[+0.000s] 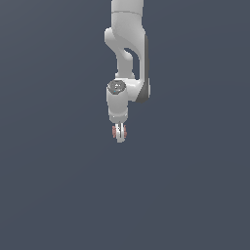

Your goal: Pick up the object and move it to a goal position.

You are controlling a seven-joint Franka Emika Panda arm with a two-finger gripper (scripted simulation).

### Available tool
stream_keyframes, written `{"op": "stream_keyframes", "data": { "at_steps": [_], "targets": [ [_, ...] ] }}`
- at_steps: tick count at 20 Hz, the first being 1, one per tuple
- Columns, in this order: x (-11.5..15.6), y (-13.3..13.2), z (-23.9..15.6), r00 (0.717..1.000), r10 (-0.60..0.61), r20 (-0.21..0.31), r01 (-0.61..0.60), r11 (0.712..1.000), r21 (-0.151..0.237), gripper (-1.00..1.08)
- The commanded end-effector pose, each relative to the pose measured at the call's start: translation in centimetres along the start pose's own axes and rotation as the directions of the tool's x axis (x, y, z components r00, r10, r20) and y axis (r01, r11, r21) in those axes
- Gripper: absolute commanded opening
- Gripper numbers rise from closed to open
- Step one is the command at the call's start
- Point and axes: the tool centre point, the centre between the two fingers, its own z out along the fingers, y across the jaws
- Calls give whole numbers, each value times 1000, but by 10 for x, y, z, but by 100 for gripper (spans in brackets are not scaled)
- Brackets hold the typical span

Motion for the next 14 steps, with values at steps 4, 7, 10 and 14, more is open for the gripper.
{"op": "stream_keyframes", "data": {
  "at_steps": [4, 7, 10, 14],
  "targets": [
    [3, 2, -13, 1000, 0, 1, 0, 1000, 1, -100],
    [6, 5, -26, 1000, 0, 1, 0, 1000, 1, -100],
    [11, 8, -43, 1000, 1, 1, -1, 1000, 0, -100],
    [19, 14, -72, 1000, 2, 2, -2, 1000, 0, -100]
  ]
}}
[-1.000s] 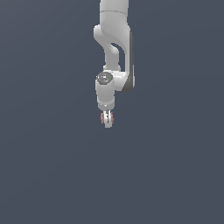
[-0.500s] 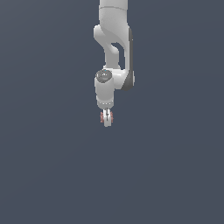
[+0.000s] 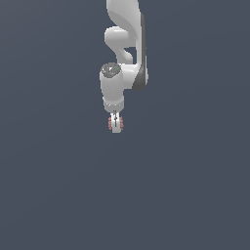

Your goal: Pick up the object and move it to a goal position.

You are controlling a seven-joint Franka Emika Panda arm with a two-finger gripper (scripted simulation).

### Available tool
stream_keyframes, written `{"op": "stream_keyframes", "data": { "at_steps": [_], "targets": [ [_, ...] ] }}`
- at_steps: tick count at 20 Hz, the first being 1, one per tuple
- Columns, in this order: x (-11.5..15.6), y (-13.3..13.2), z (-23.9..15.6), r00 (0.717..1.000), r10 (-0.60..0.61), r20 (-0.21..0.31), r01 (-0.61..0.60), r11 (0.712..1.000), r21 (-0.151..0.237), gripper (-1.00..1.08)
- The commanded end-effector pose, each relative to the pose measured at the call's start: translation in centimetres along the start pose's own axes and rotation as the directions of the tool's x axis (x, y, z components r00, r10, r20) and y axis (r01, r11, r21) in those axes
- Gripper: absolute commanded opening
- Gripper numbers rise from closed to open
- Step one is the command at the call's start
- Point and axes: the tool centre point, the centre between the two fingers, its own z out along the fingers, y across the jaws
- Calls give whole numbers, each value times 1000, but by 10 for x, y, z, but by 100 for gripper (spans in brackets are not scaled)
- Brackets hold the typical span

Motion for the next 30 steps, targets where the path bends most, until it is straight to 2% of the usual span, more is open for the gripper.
{"op": "stream_keyframes", "data": {
  "at_steps": [1, 17, 23, 30],
  "targets": [
    [5, 4, -20, 1000, 1, 0, -1, 1000, 0, -100],
    [43, 28, -162, 1000, 1, -3, -2, 1000, -1, -100],
    [50, 31, -191, 1000, 1, -3, -1, 1000, -1, -100],
    [53, 32, -203, 1000, 0, -2, 0, 1000, -1, -100]
  ]
}}
